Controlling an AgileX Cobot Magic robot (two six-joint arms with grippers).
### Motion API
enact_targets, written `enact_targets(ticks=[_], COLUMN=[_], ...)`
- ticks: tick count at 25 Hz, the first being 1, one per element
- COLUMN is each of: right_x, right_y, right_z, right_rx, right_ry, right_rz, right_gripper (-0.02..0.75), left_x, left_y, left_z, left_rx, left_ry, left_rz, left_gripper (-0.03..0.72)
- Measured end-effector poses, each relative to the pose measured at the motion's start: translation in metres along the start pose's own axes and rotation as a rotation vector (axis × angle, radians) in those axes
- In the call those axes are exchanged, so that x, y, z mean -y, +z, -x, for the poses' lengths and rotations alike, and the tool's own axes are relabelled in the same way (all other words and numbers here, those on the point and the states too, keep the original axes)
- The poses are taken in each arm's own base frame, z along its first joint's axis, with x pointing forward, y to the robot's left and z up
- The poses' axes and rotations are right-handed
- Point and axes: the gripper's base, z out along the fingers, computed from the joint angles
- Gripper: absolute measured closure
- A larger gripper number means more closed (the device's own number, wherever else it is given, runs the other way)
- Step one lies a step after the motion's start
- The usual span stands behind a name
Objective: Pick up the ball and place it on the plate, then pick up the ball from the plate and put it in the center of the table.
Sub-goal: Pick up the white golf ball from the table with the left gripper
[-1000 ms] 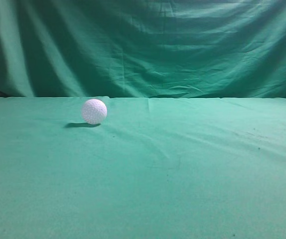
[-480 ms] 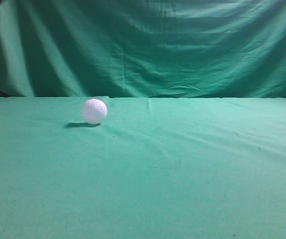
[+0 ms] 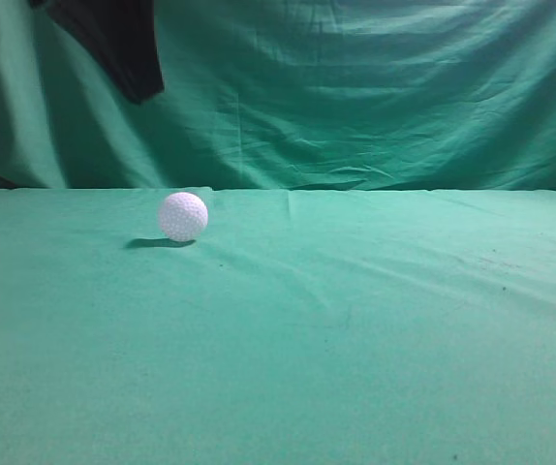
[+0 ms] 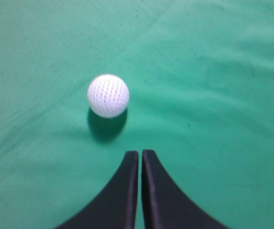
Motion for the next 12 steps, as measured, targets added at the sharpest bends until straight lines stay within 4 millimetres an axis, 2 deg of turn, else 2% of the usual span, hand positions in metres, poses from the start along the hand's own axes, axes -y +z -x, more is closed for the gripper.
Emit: enact_targets(ticks=[6, 7, 8, 9, 12], right_x=[0.000, 0.000, 0.000, 0.000, 0.000], right_y=[0.000, 0.000, 0.000, 0.000, 0.000], right_z=[0.000, 0.000, 0.000, 0.000, 0.000], right_rx=[0.000, 0.000, 0.000, 0.000, 0.000], right_ry=[0.000, 0.000, 0.000, 0.000, 0.000], right_rz=[0.000, 0.000, 0.000, 0.000, 0.000], right_gripper=[0.687, 0.687, 0.687, 0.687, 0.687], left_x=[-0.008, -0.009, -0.009, -0.010, -0.012], left_y=[0.031, 0.036, 0.041, 0.047, 0.061], left_z=[0.018, 0.018, 0.018, 0.019, 0.018], left_rx=[-0.029, -0.039, -0.047, -0.054, -0.055], left_ry=[-0.010, -0.013, -0.019, -0.035, -0.086], left_rz=[-0.002, -0.004, -0.006, -0.007, 0.000], left_gripper=[0.688, 0.640, 0.640, 0.556, 0.374])
